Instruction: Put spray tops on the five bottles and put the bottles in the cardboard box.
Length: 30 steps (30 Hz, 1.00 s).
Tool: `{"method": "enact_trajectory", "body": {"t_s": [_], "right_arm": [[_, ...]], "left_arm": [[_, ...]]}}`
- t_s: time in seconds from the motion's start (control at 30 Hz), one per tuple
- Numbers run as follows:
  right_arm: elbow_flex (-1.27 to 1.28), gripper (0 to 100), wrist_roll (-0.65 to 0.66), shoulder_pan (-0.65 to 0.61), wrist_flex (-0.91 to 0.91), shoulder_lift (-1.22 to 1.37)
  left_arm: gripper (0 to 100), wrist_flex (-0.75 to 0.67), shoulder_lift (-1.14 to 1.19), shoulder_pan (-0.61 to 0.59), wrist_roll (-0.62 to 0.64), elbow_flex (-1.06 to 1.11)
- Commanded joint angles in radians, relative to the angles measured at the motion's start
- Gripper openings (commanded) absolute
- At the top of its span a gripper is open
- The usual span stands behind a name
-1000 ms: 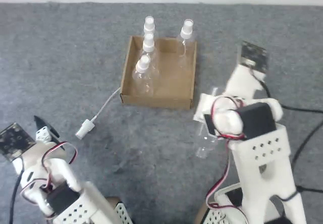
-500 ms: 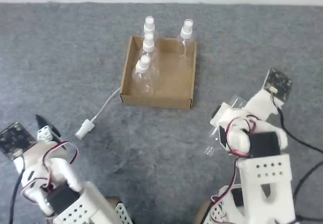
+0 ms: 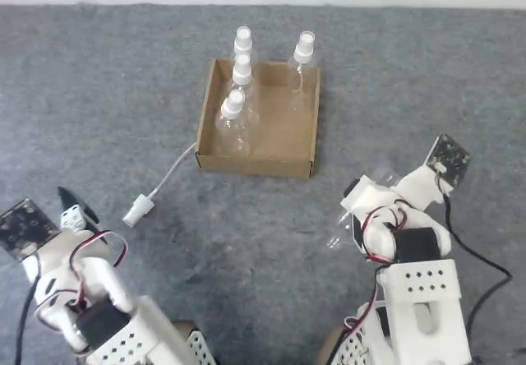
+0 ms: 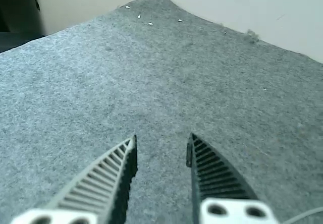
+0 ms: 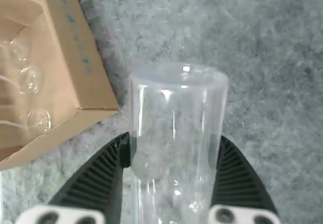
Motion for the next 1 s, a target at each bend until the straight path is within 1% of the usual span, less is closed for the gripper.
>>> {"method": "enact_trajectory", "body": {"t_s": [0.0,0.2,0.3,0.37,0.57,0.73,0.97], "right_arm": [[0.008,13.9,-0.055,0.016,-0.045,-0.028],[0.034,13.9,-0.144,0.021,-0.077,-0.028],[0.028,13.9,-0.186,0.062,-0.077,-0.028],[0.028,13.4,-0.198,0.081,-0.079,-0.027],[0.034,13.4,-0.198,0.085,-0.077,-0.002],[0.015,13.4,-0.198,0.085,-0.087,0.124],[-0.084,13.9,-0.198,0.088,-0.085,0.355]], "left_arm": [[16,-0.031,-0.020,0.002,0.006,-0.010],[16,-0.031,-0.020,0.003,0.006,-0.010],[16,-0.031,-0.020,0.003,0.006,-0.010],[16,-0.031,-0.020,0.003,0.006,-0.010],[16,-0.031,-0.020,0.003,0.006,-0.010],[16,-0.031,-0.020,0.003,0.005,-0.008],[16,-0.031,-0.020,0.003,0.005,-0.008]]}}
